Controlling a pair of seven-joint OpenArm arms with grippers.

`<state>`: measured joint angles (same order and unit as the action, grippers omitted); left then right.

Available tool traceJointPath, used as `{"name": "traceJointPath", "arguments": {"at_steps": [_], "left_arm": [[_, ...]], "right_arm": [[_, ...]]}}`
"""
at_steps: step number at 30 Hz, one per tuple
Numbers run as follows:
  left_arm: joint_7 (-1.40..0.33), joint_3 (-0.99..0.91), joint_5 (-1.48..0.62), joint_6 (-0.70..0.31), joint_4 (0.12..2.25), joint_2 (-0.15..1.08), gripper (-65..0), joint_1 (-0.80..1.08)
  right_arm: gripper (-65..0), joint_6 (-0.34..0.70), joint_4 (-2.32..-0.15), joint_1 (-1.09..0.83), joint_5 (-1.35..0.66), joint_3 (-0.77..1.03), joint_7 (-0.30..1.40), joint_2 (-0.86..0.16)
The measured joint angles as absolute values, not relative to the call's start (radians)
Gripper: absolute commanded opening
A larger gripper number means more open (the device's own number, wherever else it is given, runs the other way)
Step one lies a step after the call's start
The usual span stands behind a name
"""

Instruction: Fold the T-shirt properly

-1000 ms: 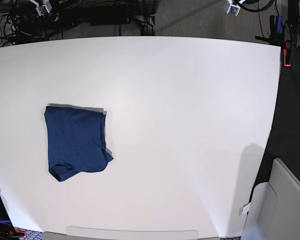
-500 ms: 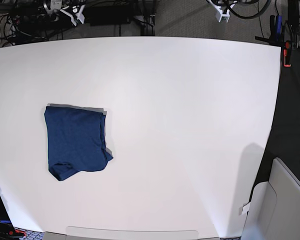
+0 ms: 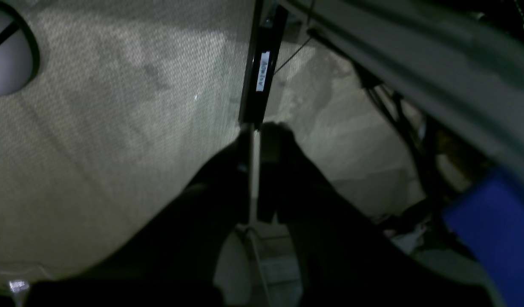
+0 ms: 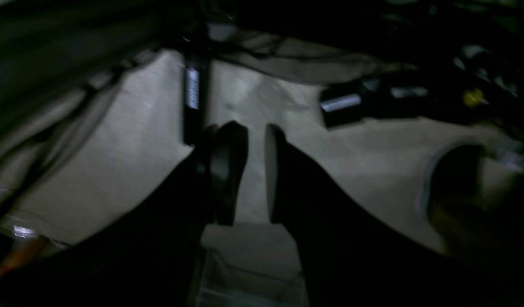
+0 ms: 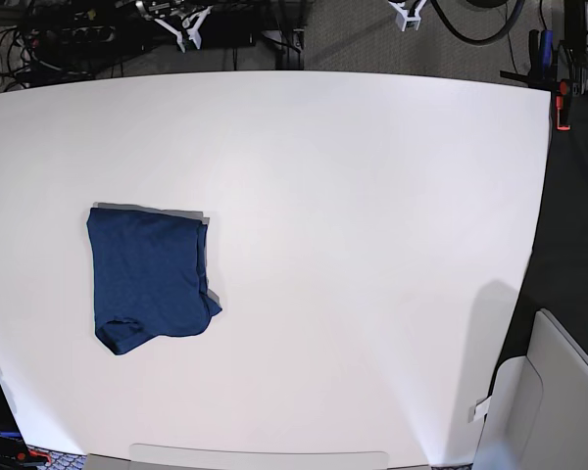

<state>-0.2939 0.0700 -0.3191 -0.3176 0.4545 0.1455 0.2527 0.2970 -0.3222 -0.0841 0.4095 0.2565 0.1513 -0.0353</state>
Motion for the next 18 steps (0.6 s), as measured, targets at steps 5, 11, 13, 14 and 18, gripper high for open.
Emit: {"name": "traceJointPath", "arguments": {"at_steps": [5,11,13,14,18], "left_arm": [[-0.184,0.104,-0.319,-0.314,0.274,0.097,-63.7,0.172],[-0.152,0.100,-0.328,-0.315,0.254,0.043,-63.7,0.175],[-0.155,0.100,-0.324,-0.314,0.257,0.035,-63.7,0.174],[-0.155,0.099,-0.324,-0.314,0.258,0.031,-63.7,0.173],[-0.160,0.098,-0.324,-0.314,0.255,0.002,-63.7,0.159]], "right_arm": [[-54.6,0.211,-0.314,-0.075,0.508,0.255,0.130,0.027],[-54.6,0.085,-0.317,-0.070,0.555,0.255,0.125,0.062],[-54.6,0.072,-0.316,-0.072,0.555,0.255,0.115,0.061],[-54.6,0.066,-0.315,-0.074,0.555,0.255,0.098,0.059],[-54.6,0.067,-0.315,-0.072,0.555,0.255,0.092,0.059]]}}
